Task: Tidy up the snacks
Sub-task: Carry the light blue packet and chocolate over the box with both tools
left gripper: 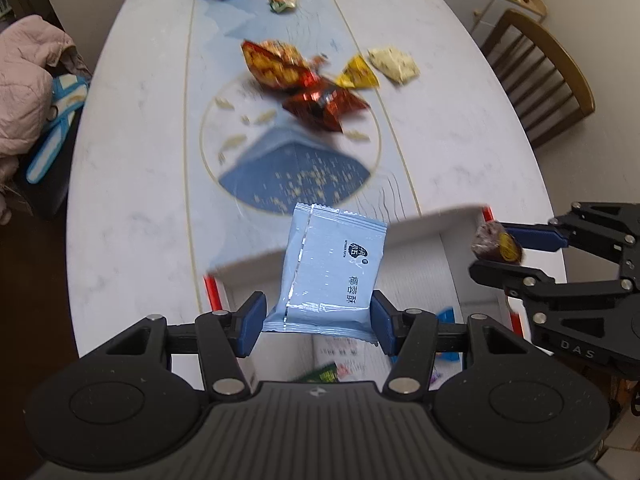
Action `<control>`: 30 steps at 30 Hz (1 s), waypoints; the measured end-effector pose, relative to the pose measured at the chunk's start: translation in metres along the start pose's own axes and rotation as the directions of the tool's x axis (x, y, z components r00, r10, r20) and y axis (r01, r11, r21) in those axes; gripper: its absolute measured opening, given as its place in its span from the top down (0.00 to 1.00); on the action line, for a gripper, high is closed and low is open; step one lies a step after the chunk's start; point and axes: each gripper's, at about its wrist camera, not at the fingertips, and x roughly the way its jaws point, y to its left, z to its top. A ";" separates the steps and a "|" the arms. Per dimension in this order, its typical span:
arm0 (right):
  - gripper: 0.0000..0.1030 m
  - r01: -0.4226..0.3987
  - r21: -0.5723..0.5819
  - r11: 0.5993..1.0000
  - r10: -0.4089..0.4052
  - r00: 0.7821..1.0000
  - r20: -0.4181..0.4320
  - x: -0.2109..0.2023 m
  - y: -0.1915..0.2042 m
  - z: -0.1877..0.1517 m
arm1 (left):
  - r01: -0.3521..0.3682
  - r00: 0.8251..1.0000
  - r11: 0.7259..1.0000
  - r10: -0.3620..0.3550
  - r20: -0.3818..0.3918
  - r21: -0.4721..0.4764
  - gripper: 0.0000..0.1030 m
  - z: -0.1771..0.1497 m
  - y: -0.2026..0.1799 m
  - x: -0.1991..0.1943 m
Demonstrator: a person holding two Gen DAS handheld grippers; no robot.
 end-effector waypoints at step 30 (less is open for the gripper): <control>0.67 -0.004 0.090 0.996 0.023 0.977 -0.212 0.074 0.040 -0.091 | 0.003 0.983 1.000 0.002 -0.182 0.029 0.47 -0.083 -0.023 0.086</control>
